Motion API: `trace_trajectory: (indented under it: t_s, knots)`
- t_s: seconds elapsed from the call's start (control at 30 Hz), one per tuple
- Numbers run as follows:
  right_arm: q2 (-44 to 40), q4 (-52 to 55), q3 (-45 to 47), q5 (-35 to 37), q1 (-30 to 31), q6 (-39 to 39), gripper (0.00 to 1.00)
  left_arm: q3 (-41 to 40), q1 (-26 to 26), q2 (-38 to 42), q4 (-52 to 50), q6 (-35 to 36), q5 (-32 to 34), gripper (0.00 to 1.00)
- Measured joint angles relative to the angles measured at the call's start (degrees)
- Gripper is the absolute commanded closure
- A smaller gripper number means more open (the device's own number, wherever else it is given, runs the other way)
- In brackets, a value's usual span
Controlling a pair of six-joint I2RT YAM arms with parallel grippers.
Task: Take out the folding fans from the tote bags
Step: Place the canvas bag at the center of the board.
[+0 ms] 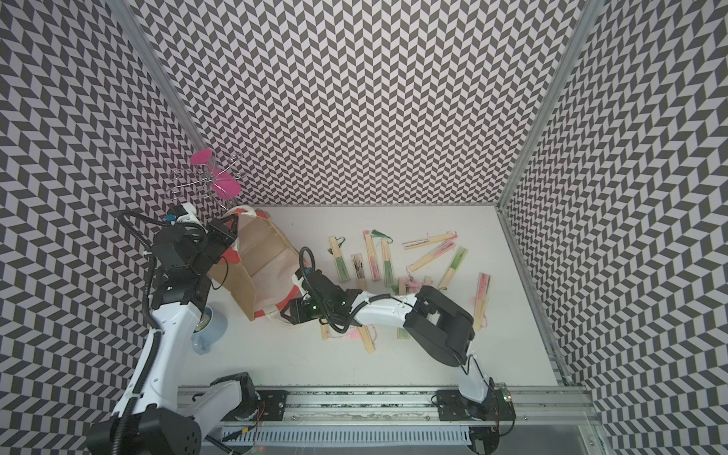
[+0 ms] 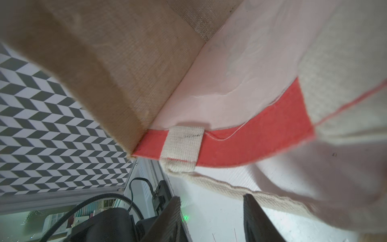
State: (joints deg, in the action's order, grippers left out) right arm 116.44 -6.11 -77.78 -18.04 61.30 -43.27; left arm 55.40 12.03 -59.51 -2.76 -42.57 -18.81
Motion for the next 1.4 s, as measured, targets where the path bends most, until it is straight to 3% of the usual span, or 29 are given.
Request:
trace_trajectory:
  t_s: [0.23,0.3,0.37,0.4,0.6,0.77,0.93,1.27,1.4]
  knots:
    - [2.2,-5.2,-1.2,1.7,-2.1,-4.8,0.53,0.0,0.0,0.4,0.0,-0.2,-0.3,1.0]
    - [2.9,-6.8,-1.8,2.2,-3.2,-6.1,0.66,0.0,-0.1,0.9,0.0,-0.2,-0.4,1.0]
    - [3.7,-7.4,-2.9,2.4,-4.3,-6.4,0.93,0.0,-0.4,1.3,-0.1,-0.2,-0.4,1.0]
    - [4.0,-7.3,-3.5,2.4,-4.7,-6.2,1.0,0.0,-0.4,1.4,-0.1,-0.2,-0.4,1.0]
    - [2.6,-3.1,-4.9,2.3,-6.7,-1.6,1.0,0.0,-0.4,1.6,-0.9,1.0,0.3,1.0]
    - [-4.9,6.0,-5.2,3.8,-6.8,3.0,1.0,0.1,-0.4,1.4,-2.8,4.8,0.5,0.99]
    - [-9.3,14.9,-11.8,2.8,-7.4,5.5,1.0,0.8,0.0,-0.1,-6.4,9.3,0.3,0.99]
    - [-4.7,27.9,-23.5,-1.3,-9.6,10.6,1.0,-0.2,1.9,-2.7,-10.1,15.3,1.5,1.0]
    - [0.9,31.4,-31.2,-3.7,-11.1,11.1,0.92,-0.1,2.1,-5.2,-10.2,16.0,2.0,0.89]
